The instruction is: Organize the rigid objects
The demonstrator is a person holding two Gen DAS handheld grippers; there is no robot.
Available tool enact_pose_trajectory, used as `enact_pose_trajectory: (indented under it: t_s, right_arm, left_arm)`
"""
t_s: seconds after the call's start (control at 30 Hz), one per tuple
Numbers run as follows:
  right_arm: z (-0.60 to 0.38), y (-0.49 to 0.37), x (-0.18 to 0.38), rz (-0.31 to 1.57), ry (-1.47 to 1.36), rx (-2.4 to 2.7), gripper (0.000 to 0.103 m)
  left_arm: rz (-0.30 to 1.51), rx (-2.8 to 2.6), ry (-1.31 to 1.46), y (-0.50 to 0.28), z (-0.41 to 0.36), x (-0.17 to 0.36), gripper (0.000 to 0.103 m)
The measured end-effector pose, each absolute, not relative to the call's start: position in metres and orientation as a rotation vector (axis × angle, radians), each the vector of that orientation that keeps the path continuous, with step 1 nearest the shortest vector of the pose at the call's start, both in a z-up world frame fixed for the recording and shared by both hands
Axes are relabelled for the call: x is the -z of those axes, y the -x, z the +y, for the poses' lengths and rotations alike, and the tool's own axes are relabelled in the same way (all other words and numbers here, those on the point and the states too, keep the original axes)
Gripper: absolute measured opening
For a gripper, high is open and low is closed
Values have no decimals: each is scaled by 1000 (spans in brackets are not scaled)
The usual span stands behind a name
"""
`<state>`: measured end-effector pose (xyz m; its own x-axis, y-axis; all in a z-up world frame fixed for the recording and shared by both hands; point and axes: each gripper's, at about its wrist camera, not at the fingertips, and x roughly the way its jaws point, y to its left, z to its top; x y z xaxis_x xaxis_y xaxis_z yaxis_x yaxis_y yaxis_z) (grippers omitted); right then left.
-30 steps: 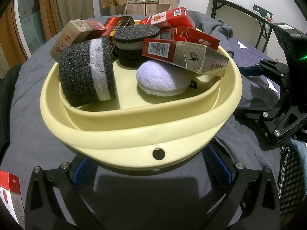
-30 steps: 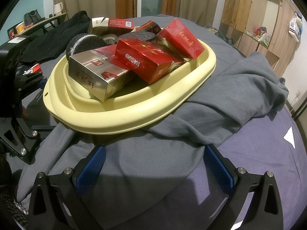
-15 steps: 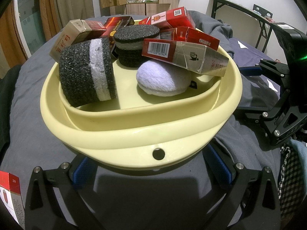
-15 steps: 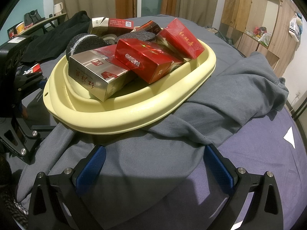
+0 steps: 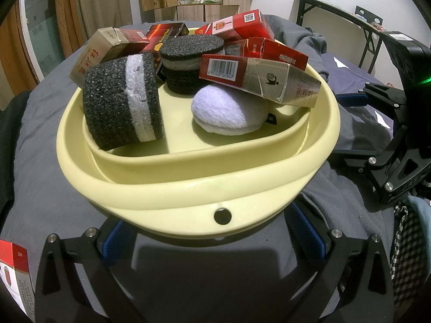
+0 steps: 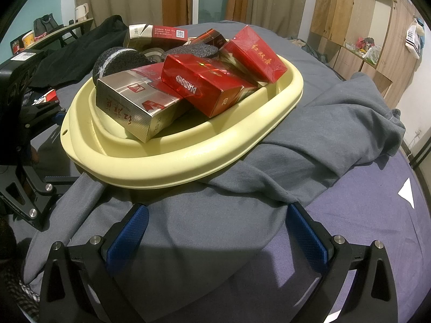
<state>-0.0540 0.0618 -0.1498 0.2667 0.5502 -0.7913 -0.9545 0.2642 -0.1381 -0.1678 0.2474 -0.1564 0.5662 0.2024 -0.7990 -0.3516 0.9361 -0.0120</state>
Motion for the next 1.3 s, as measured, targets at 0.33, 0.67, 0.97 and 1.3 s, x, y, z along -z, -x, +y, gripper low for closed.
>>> enact_pose_trajectory:
  t_s: [0.33, 0.67, 0.97, 1.3]
  right_arm:
    - [62, 54, 150, 698, 703, -1136, 103]
    - [62, 54, 150, 698, 703, -1137, 103]
    - [62, 54, 150, 698, 703, -1137, 103]
    - [62, 54, 150, 698, 703, -1137, 103]
  left_arm:
    - [915, -328, 176, 168, 247, 156, 103]
    - [915, -325, 182, 169, 248, 157, 103]
    - [915, -329, 175, 168, 247, 155, 103]
    - [914, -330, 172, 168, 248, 155, 103]
